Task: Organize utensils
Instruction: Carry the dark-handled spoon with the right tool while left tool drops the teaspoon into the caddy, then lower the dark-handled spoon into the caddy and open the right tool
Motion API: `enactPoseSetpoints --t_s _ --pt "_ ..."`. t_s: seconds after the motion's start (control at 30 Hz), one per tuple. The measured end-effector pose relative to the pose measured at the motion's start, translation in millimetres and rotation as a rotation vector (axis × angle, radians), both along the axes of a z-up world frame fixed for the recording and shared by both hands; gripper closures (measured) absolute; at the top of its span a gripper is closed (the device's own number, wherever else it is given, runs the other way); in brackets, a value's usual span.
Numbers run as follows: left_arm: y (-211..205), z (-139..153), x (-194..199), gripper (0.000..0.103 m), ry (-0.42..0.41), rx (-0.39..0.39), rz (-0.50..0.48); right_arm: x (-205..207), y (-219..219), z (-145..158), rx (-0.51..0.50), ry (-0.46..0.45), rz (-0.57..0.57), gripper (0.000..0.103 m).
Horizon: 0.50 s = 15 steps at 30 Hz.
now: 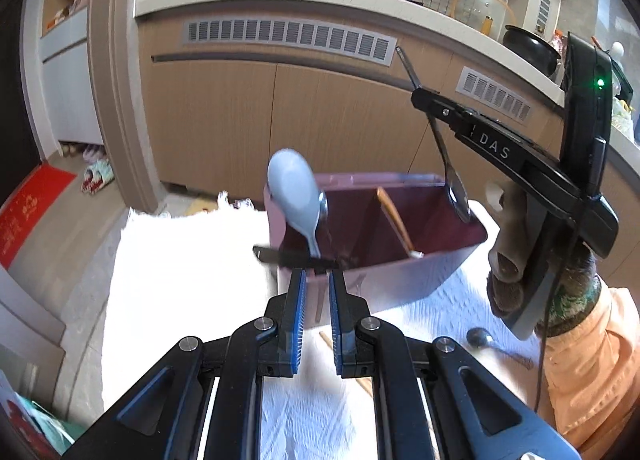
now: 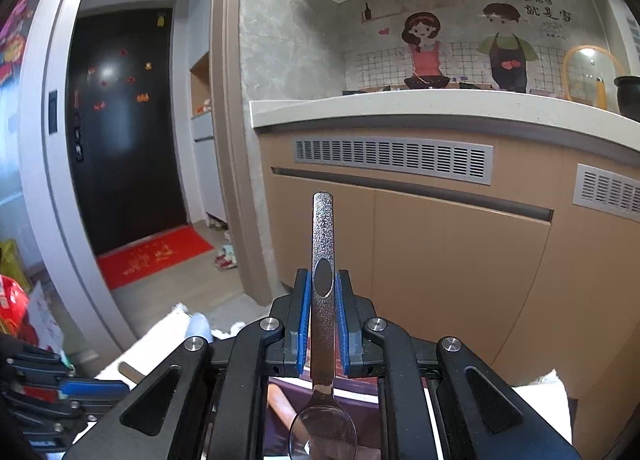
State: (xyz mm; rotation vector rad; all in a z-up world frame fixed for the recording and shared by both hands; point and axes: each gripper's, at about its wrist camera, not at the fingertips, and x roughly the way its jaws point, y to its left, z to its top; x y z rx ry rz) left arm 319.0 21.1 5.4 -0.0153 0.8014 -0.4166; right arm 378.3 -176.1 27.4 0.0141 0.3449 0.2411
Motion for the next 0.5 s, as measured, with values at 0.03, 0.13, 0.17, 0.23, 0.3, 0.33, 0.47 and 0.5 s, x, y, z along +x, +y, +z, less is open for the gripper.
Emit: enactPoseSetpoints --t_s 0.03,0.13,0.17,0.23,0.3,0.33,0.47,0.5 --pt "0.5 -2.3 -1.1 0.093 0.007 -0.003 0.003 -2.7 1.5 -2.2 -0.013 -0.009 -0.010 0.091" --pt "2.9 -8.8 -3.8 0.093 0.026 -0.014 0.007 -11.8 8.0 -9.8 -0.065 -0.049 -0.027 0.090" --pt "2.8 -11.6 -5.6 0.093 0.032 -0.016 0.007 -14.3 11.8 -13.1 -0.090 -0.061 -0.030 0.090" --pt "2.4 -15.3 -8.4 0.093 0.043 -0.015 0.006 -18.6 22.0 -20.5 -0.154 -0.088 -0.032 0.090" --pt "2.4 -19.6 -11.5 0.093 0.057 -0.015 0.005 -20.8 30.3 -28.4 -0.196 -0.096 -0.027 0.090" --pt "2.1 -19.8 -12.1 0.093 0.061 -0.016 0.007 -21.9 33.2 -31.7 -0.207 -0.096 -0.024 0.090" --pt "8.9 -25.3 -14.7 0.091 0.082 -0.022 0.032 -32.1 35.8 -42.1 -0.217 -0.100 -0.025 0.090" --pt "9.8 -27.0 -15.0 0.089 0.091 -0.025 0.037 -36.3 34.9 -45.3 -0.217 -0.093 -0.025 0.090"
